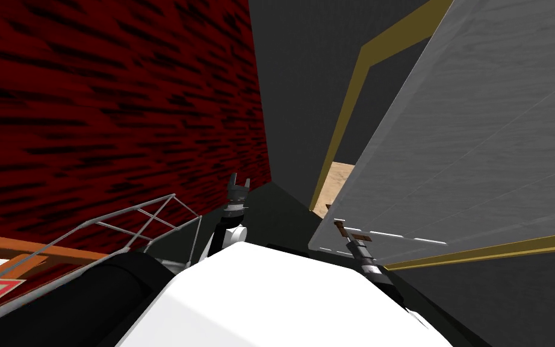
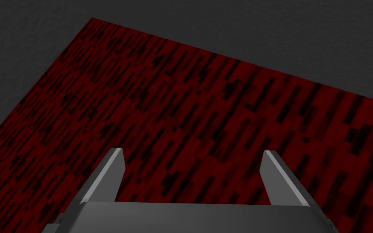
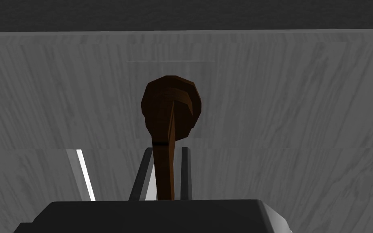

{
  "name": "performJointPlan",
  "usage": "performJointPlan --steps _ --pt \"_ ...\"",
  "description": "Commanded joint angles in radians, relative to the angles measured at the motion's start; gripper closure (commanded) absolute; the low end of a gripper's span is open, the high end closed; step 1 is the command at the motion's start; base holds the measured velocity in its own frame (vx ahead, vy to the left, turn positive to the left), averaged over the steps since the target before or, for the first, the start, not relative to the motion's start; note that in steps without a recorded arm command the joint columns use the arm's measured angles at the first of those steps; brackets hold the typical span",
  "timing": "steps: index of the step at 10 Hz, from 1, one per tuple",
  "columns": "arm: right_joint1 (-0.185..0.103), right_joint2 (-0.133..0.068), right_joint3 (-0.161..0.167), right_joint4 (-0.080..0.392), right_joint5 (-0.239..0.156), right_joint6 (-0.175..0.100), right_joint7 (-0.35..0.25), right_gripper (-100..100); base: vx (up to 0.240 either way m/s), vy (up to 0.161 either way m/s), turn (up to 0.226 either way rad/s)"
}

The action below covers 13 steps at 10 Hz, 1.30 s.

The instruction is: Pull the door open

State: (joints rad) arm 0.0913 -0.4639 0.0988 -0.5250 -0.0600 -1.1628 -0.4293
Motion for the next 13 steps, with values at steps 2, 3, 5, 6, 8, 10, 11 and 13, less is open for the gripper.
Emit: performJointPlan --steps 2,3,5,6,8,10,11,13 --pt "0.018 -0.015 0.005 0.022 0.000 -0.044 -0.013 100 -0.219 -0.086 0.176" --pt "0.023 -0.019 0.007 0.027 0.001 -0.056 -0.017 100 -0.212 -0.058 0.140" --pt "0.032 -0.027 0.011 0.036 0.001 -0.079 -0.024 100 -0.205 -0.074 0.151" --pt "0.031 -0.019 0.013 0.034 0.004 -0.073 -0.020 100 -0.083 -0.031 0.029" --pt "0.039 -0.022 0.016 0.044 0.004 -0.091 -0.023 100 -0.166 -0.069 0.191" --pt "0.043 -0.026 0.016 0.053 0.004 -0.106 -0.026 100 -0.211 -0.087 0.181" --pt "0.046 -0.028 0.016 0.058 0.003 -0.115 -0.028 100 -0.193 -0.067 0.177" --pt "0.051 -0.032 0.016 0.069 0.002 -0.132 -0.031 100 -0.211 -0.082 0.197"
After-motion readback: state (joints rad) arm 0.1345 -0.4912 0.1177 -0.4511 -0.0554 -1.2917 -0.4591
